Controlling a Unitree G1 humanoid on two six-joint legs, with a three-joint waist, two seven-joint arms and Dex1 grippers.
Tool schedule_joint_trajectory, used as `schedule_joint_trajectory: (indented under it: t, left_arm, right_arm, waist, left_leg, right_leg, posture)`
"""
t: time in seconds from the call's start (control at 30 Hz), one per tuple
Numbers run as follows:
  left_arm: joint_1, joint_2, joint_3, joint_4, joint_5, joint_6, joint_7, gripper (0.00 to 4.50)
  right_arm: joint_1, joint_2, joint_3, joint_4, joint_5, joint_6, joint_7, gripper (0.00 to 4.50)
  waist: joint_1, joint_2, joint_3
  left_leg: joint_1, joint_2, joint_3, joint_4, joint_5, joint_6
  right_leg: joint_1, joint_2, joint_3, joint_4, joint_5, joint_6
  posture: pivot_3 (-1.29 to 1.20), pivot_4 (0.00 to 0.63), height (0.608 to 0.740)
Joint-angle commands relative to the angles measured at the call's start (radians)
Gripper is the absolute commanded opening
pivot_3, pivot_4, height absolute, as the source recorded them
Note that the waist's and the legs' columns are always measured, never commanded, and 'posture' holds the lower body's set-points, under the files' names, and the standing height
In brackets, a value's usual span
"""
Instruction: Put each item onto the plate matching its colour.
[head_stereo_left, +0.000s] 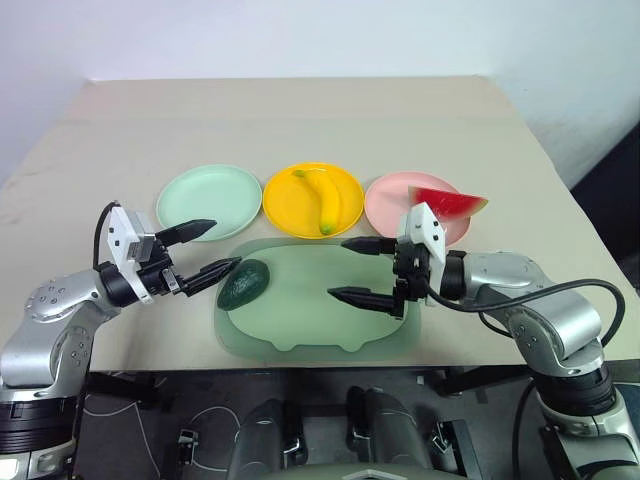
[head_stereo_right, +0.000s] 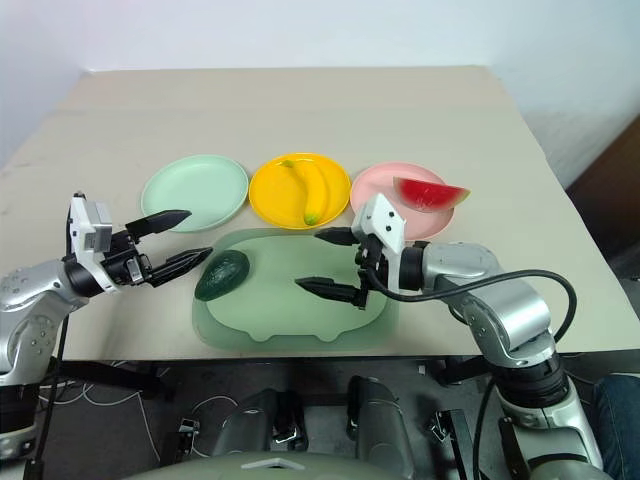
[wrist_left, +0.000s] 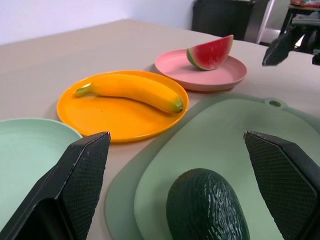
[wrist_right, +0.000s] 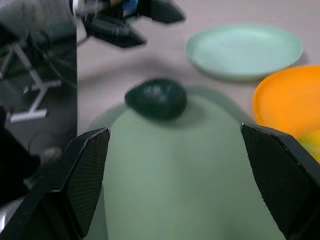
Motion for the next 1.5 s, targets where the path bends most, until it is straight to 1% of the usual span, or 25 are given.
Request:
schedule_joint_trajectory:
  t: [0.03,0.13,0.3,0.37,0.43,0.5,0.6,0.67,0.8,0.9,0.97,1.03,1.1,1.2,1.5]
  left_arm:
    - [0.012,0.009,0.021,-0.059,-0.016,0.007,0.012,4.5]
    - [0.026,0.013,0.025,-0.065,-0.016,0.012,0.009,4.5]
    - [0.069,0.018,0.014,-0.081,-0.008,0.014,-0.004,4.5]
    - [0.087,0.035,0.003,-0.076,0.013,0.001,-0.027,4.5]
    - [0.088,0.045,-0.002,-0.059,0.027,-0.008,-0.042,4.5]
    - [0.08,0.046,-0.004,-0.042,0.033,-0.011,-0.044,4.5]
    - [0.07,0.046,-0.029,-0.01,0.063,-0.032,-0.058,4.5]
    - [0.061,0.047,-0.037,0.013,0.073,-0.043,-0.069,4.5]
    - [0.025,0.034,-0.118,0.068,0.129,-0.059,-0.084,4.5]
    - [-0.013,0.019,-0.143,0.098,0.134,-0.061,-0.088,4.5]
    - [-0.032,0.017,-0.156,0.113,0.142,-0.065,-0.096,4.5]
    - [-0.047,0.015,-0.166,0.128,0.15,-0.068,-0.102,4.5]
    - [-0.064,0.01,-0.175,0.136,0.156,-0.066,-0.101,4.5]
    - [-0.089,0.002,-0.2,0.132,0.17,-0.057,-0.094,4.5]
    - [-0.11,0.009,-0.232,0.121,0.185,-0.04,-0.102,4.5]
  right_arm:
    - [0.002,-0.016,-0.003,-0.021,-0.001,-0.047,0.016,4.44]
    - [-0.014,-0.013,0.006,-0.013,-0.004,-0.054,0.013,4.44]
    - [-0.06,-0.014,0.027,0.024,-0.044,-0.073,-0.006,4.44]
    - [-0.078,-0.012,0.022,0.027,-0.038,-0.063,-0.01,4.44]
    - [-0.093,-0.022,0.001,0.012,0.004,-0.025,-0.001,4.44]
    - [-0.098,-0.032,-0.016,-0.007,0.04,-0.007,0.013,4.44]
    - [-0.062,-0.078,0.001,-0.048,0.036,-0.032,0.056,4.44]
    - [-0.053,-0.082,0.01,-0.066,0.038,-0.037,0.056,4.44]
    - [-0.028,-0.044,0.0,-0.1,0.06,-0.023,0.001,4.44]
    - [-0.012,-0.029,-0.012,-0.106,0.06,-0.027,-0.027,4.44]
    - [-0.017,-0.001,-0.045,-0.087,0.065,-0.034,-0.069,4.44]
    - [-0.024,0.001,-0.057,-0.063,0.054,-0.035,-0.086,4.44]
    - [-0.021,-0.007,-0.05,-0.048,0.033,-0.052,-0.085,4.44]
    - [-0.025,0.013,-0.045,-0.011,0.005,-0.068,-0.12,4.44]
    - [-0.044,0.068,-0.039,0.019,-0.011,-0.059,-0.199,4.44]
  waist:
    - [0.0,0.0,0.0]
    - [0.0,0.0,0.0]
    - [-0.003,0.0,0.0]
    - [-0.002,0.0,0.0]
    - [-0.001,0.0,0.0]
    - [0.003,0.0,0.0]
    - [0.005,0.0,0.0]
    - [0.005,0.0,0.0]
    - [0.004,0.0,0.0]
    - [0.004,0.0,0.0]
    - [0.004,0.0,0.0]
    - [0.004,-0.001,0.0]
    - [0.004,0.0,0.0]
    - [0.004,0.0,0.0]
    - [-0.001,0.0,0.0]
  left_leg:
    - [0.0,0.0,0.0,0.0,0.0,0.0]
    - [0.0,0.0,0.0,-0.001,0.0,0.0]
    - [0.0,0.0,0.0,-0.002,0.0,0.0]
    - [0.0,0.0,0.0,-0.002,0.0,0.0]
    - [0.0,0.0,0.0,-0.002,0.0,0.0]
    - [0.0,0.0,0.0,-0.002,0.0,0.0]
    - [0.0,0.0,0.0,-0.002,0.0,0.0]
    - [0.0,0.0,0.0,-0.002,0.0,0.0]
    - [0.0,0.0,0.0,-0.002,0.0,0.0]
    - [0.0,0.0,0.0,-0.002,0.0,0.0]
    - [0.0,0.0,0.0,-0.002,0.0,0.0]
    - [0.0,0.0,0.0,-0.002,0.0,0.0]
    - [0.0,0.0,0.0,-0.002,0.0,0.0]
    - [0.0,0.0,0.0,-0.002,0.0,0.0]
    - [0.0,0.0,0.0,-0.002,0.0,0.0]
  right_leg:
    - [0.0,0.0,0.0,0.0,0.0,0.0]
    - [0.0,0.0,0.0,-0.001,0.002,-0.003]
    - [-0.001,0.0,0.0,-0.001,0.002,-0.003]
    - [-0.001,0.0,0.0,-0.001,0.002,-0.003]
    - [-0.001,0.0,0.0,-0.001,0.002,-0.004]
    - [-0.001,0.0,0.0,-0.001,0.002,-0.004]
    - [0.0,0.0,0.0,-0.002,0.002,-0.004]
    - [0.0,0.0,0.0,-0.002,0.002,-0.004]
    - [0.0,0.0,0.0,-0.002,0.002,-0.004]
    - [0.0,0.0,-0.001,-0.002,0.002,-0.004]
    - [0.0,0.0,-0.001,-0.002,0.002,-0.004]
    - [0.0,0.0,-0.001,-0.002,0.002,-0.004]
    - [0.0,0.0,-0.001,-0.002,0.002,-0.004]
    - [0.0,0.0,-0.001,-0.002,0.002,-0.004]
    - [0.0,0.0,-0.001,-0.001,0.002,-0.004]
  posture:
    - [0.0,0.15,0.696]
    - [0.0,0.15,0.696]
    - [0.0,0.15,0.696]
    - [0.0,0.15,0.696]
    - [0.0,0.15,0.696]
    - [0.0,0.15,0.696]
    - [0.0,0.15,0.696]
    - [0.0,0.15,0.696]
    - [0.0,0.15,0.696]
    - [0.0,0.15,0.696]
    - [0.0,0.15,0.696]
    - [0.0,0.15,0.696]
    - [0.0,0.15,0.696]
    - [0.0,0.15,0.696]
    - [0.0,0.15,0.696]
